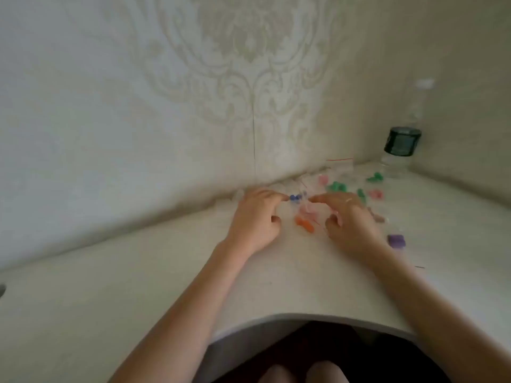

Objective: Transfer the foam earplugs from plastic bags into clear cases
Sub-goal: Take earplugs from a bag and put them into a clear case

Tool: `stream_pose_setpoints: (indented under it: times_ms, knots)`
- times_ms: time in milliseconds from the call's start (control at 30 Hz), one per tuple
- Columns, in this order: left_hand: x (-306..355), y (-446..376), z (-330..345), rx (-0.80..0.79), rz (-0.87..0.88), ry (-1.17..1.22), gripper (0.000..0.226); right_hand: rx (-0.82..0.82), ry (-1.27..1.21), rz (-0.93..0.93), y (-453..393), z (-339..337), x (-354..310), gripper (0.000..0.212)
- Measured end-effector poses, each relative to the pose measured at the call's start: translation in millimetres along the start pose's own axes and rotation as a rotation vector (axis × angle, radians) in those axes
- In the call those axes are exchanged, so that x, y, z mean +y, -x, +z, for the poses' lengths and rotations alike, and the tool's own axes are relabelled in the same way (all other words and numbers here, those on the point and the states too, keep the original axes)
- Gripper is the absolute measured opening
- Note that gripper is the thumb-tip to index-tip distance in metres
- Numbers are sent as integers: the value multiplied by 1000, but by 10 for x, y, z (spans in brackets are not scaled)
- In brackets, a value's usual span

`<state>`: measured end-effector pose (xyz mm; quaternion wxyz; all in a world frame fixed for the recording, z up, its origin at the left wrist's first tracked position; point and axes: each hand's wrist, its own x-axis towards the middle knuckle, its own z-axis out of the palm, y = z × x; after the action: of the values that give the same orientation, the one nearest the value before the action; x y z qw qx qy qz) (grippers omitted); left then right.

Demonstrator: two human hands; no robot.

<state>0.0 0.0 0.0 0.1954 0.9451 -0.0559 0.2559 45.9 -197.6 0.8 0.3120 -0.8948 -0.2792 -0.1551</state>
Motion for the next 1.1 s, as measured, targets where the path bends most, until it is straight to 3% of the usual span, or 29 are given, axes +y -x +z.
stream_pose_setpoints:
  times_ms: [133, 300, 500, 633, 767, 967, 1100]
  knots:
    - [-60, 53, 109, -116, 94, -128, 50, -56, 180, -100, -37, 97, -54, 59]
    - [-79, 1, 186, -20, 91, -63, 27, -112, 309, -91, -68, 140, 12, 30]
    - [-80, -31, 240, 87, 3, 177, 16, 32, 118, 40, -94, 115, 131, 15]
    - [-21, -48, 228, 203, -62, 368, 12, 127, -101, 113, -144, 94, 152, 18]
    - [19, -91, 154, 313, -268, 690, 18, 226, -305, 198, -164, 55, 183, 16]
    - [7, -120, 119, 302, -443, 947, 19, 238, -257, 118, -133, 41, 102, 20]
    - [47, -139, 135, 332, -432, 850, 17, 171, -465, -38, -15, 39, -184, 33]
